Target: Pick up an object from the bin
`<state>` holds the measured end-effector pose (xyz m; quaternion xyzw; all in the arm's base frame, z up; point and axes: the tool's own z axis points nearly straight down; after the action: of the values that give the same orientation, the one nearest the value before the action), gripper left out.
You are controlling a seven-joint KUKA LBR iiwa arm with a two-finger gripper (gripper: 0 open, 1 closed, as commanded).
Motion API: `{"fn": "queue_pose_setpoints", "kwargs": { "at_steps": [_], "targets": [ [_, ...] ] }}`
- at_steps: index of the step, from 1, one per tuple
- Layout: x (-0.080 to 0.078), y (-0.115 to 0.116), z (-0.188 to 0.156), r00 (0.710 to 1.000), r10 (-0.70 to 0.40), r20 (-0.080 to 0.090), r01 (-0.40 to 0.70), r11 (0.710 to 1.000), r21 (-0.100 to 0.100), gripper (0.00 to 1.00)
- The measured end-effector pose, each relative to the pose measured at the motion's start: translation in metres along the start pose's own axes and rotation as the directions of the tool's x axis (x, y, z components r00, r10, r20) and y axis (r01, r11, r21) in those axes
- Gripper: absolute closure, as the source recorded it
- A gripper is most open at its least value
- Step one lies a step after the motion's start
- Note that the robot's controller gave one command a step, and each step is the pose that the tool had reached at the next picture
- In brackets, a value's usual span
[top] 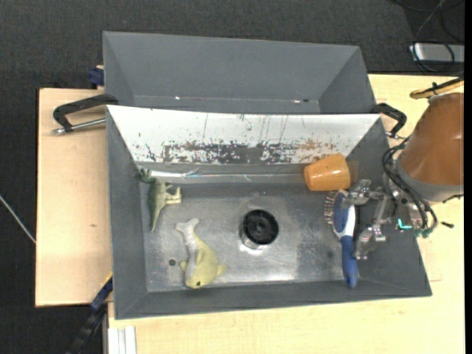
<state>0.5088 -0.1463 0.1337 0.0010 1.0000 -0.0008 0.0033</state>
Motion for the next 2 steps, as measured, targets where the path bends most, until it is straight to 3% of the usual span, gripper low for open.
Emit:
{"fn": "queue_pose_setpoints", "kwargs": {
  "at_steps": [1, 2],
  "targets": [
    [-0.012, 0.002, 0.055, 0.88, -0.474, 0.009, 0.474, 0.88, -0.002, 0.0],
    [-0.026, 0.054, 0.005, 0.695, -0.719, 0.005, 0.719, 0.695, 0.0, 0.0]
  ]
}}
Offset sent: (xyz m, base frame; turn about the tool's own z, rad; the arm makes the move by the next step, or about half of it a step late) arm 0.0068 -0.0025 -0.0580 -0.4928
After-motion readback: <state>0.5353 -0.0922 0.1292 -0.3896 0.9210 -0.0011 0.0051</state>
